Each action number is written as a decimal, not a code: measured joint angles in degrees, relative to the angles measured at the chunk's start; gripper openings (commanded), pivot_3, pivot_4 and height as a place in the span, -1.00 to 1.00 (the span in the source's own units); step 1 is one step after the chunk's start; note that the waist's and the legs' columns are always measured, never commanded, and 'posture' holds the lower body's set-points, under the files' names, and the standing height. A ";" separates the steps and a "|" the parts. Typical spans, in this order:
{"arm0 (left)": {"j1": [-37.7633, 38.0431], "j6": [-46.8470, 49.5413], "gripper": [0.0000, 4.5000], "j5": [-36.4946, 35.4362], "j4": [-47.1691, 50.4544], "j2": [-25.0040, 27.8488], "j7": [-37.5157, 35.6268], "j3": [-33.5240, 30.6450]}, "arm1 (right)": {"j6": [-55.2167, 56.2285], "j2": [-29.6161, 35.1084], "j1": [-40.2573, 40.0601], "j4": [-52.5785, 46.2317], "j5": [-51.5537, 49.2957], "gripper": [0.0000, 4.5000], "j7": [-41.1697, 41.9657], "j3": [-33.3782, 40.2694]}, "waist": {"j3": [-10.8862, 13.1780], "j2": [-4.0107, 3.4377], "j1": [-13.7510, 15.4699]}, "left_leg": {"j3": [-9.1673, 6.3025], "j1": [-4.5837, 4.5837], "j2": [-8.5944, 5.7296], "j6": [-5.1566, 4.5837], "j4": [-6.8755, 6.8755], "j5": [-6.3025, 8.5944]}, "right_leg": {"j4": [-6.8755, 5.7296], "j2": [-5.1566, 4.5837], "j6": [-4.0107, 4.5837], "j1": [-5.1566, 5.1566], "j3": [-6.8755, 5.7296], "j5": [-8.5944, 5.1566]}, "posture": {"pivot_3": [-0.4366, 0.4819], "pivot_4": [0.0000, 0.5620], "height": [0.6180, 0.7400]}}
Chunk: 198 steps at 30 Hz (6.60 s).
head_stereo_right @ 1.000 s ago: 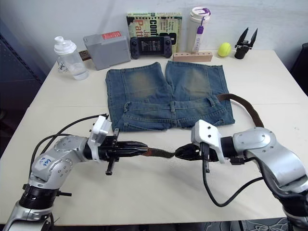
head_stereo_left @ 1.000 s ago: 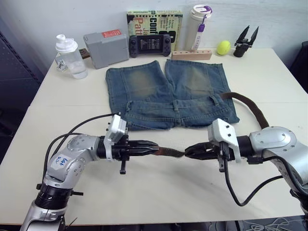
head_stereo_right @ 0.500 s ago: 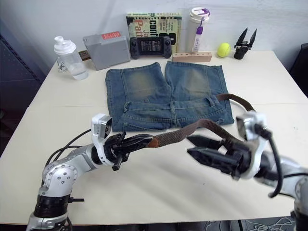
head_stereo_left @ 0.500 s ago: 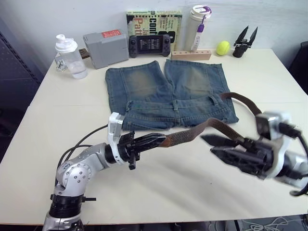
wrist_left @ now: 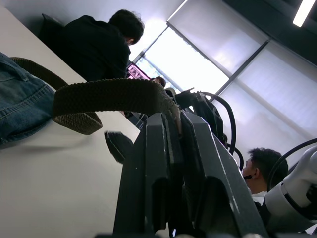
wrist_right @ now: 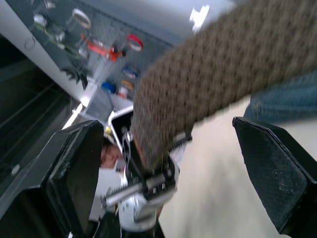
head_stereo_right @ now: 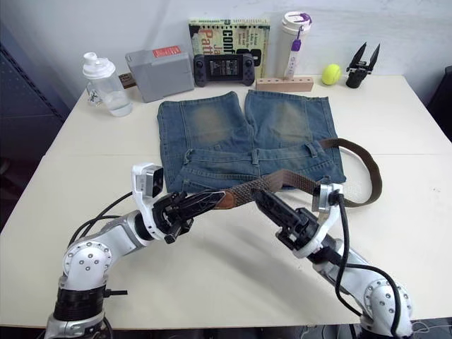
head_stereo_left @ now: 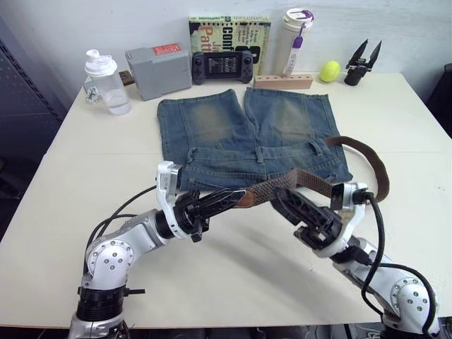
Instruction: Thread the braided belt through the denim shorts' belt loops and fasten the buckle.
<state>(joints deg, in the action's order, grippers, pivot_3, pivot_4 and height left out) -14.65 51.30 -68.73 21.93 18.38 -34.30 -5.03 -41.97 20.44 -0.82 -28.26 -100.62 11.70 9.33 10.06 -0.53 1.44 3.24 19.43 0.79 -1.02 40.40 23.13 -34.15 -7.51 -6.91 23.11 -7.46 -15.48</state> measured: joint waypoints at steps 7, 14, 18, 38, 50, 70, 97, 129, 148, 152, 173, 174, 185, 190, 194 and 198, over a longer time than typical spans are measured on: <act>-0.06 -0.01 -1.00 -0.50 -0.01 -0.14 0.90 0.07 | 3.38 -1.82 0.16 0.32 -0.06 0.88 -0.98 0.16 | 0.00 -0.01 -0.05 | 0.02 0.00 0.00 0.00 0.00 0.00 | 0.00 0.00 0.00 0.00 0.01 0.00 | -0.05 -0.47 0.76; -0.12 -0.05 -1.00 -0.47 -0.06 -0.02 0.97 0.07 | 3.97 -1.80 0.31 0.31 1.26 -0.44 -0.80 -0.10 | 0.01 -0.01 -0.04 | 0.02 0.00 0.00 0.00 -0.01 0.00 | 0.01 0.00 0.00 0.01 0.01 0.00 | -0.05 -0.47 0.76; -0.12 -0.06 -1.00 -0.38 -0.09 0.12 1.38 0.26 | 4.27 -1.81 0.31 0.31 1.78 -0.97 -0.67 -0.21 | 0.01 -0.01 -0.04 | 0.01 0.00 0.00 0.00 -0.02 0.00 | 0.01 -0.01 0.01 0.01 0.01 0.00 | -0.05 -0.47 0.76; -18.40 -44.15 0.98 61.16 -30.80 8.86 -2.97 26.94 | 8.13 1.62 -0.76 7.34 -5.11 -1.00 1.45 15.77 | 0.03 -0.10 0.11 | 0.78 0.15 -0.02 -0.01 -0.36 -0.01 | 0.09 0.07 0.01 0.33 0.08 0.00 | -0.05 -0.47 0.76; -34.65 -65.03 0.98 82.74 -59.11 1.92 11.67 31.32 | 7.08 1.58 -2.01 8.09 -3.99 -1.00 3.74 15.99 | -0.01 -0.05 0.14 | 0.76 0.12 -0.04 -0.19 -0.23 -0.12 | 0.02 -0.09 -0.13 0.26 0.11 0.12 | -0.05 -0.47 0.76; -33.04 -66.52 -0.98 84.90 -59.76 1.73 10.54 28.32 | 7.08 1.14 -1.28 8.08 -2.76 -1.00 3.79 15.83 | -0.02 -0.05 -0.13 | 0.69 -0.01 0.00 -0.19 -0.31 -0.12 | -0.01 -0.08 -0.13 0.29 0.20 0.12 | -0.05 -0.47 0.76; 35.58 -64.63 0.38 65.97 2.22 24.75 -3.62 6.99 | 2.58 12.92 -2.04 6.05 -2.85 -1.00 0.56 19.03 | -0.01 -0.50 -0.20 | 0.58 -0.07 0.15 -0.39 -0.38 0.12 | 0.01 -0.67 -0.03 0.37 0.10 0.06 | -0.05 -0.47 0.76; 13.13 -27.62 0.38 23.92 6.31 29.77 -21.59 -2.22 | -9.32 23.86 -2.88 12.55 5.97 -1.00 -1.04 16.78 | 0.29 -0.75 -0.02 | 0.82 -0.03 0.02 -0.22 -0.29 0.12 | 0.14 0.02 -0.10 0.36 0.41 0.10 | -0.05 -0.47 0.76; 11.08 -28.82 0.38 30.95 8.56 23.30 -19.49 3.06 | -5.14 15.01 -1.00 11.37 19.67 -1.00 -1.49 12.87 | 0.28 -0.73 0.01 | 0.75 -0.05 0.01 -0.22 -0.27 0.12 | 0.11 0.01 -0.10 0.36 0.45 0.11 | -0.05 -0.47 0.76; 10.66 -28.77 0.38 31.43 8.55 22.79 -18.92 3.18 | -5.03 17.40 -0.25 11.30 22.96 -1.00 0.15 14.39 | 0.28 -0.73 -0.04 | 0.75 -0.05 0.02 -0.22 -0.27 0.12 | 0.11 0.02 -0.10 0.36 0.43 0.11 | -0.05 -0.47 0.76; 7.45 -37.15 0.38 46.58 4.80 16.35 -17.15 13.62 | -6.24 7.83 -3.89 2.71 36.01 -1.00 -1.54 4.33 | 0.27 -0.73 -0.01 | 0.74 -0.07 0.00 -0.21 -0.27 0.12 | 0.09 0.02 -0.10 0.35 0.43 0.11 | -0.05 -0.47 0.76; 6.76 -38.27 0.38 48.36 3.74 15.90 -17.00 14.74 | -6.88 7.39 -3.83 2.57 35.31 -1.00 -2.53 4.42 | 0.26 -0.72 -0.02 | 0.75 -0.07 0.00 -0.21 -0.26 0.12 | 0.09 0.02 -0.10 0.35 0.45 0.11 | -0.05 -0.47 0.76; -2.34 -60.66 0.38 67.20 -13.47 7.55 -13.94 25.00 | -10.79 2.18 -2.53 5.05 18.44 -1.00 -15.93 6.55 | 0.13 -0.51 -0.11 | 0.75 -0.10 0.05 -0.21 -0.29 0.12 | 0.05 0.07 -0.09 0.35 0.41 0.11 | -0.05 -0.47 0.76; -4.93 -72.89 0.38 72.87 -21.07 5.10 -10.26 25.80 | -10.42 1.43 -2.41 6.10 15.29 -1.00 -18.75 6.81 | -0.10 -0.22 -0.09 | 0.75 -0.11 0.06 -0.21 -0.29 0.12 | 0.05 0.05 -0.09 0.34 0.40 0.11 | -0.05 -0.47 0.76; -5.88 -80.59 0.38 76.50 -25.34 3.87 -7.10 26.10 | -9.50 0.70 -3.09 6.10 13.83 -1.00 -19.73 6.73 | -0.31 -0.11 -0.04 | 0.73 -0.11 0.06 -0.22 -0.27 0.11 | 0.05 0.00 -0.09 0.32 0.40 0.11 | -0.05 -0.47 0.76; -7.66 -85.92 0.38 81.69 -27.87 3.30 -3.66 26.76 | -9.07 0.42 -3.22 5.98 13.31 -1.00 -19.88 6.20 | -0.37 -0.11 0.10 | 0.70 -0.11 0.04 -0.25 -0.25 0.10 | 0.04 -0.06 -0.10 0.30 0.39 0.12 | -0.05 -0.47 0.76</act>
<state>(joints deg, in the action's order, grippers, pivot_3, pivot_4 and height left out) -22.31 -34.62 12.96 -5.95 21.68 -37.96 21.73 -51.05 20.86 -4.04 -22.28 -87.31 -8.18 15.52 9.70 -0.63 1.54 3.94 19.32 0.83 -1.27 40.15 23.23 -34.11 -7.58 -7.01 23.41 -7.07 -15.36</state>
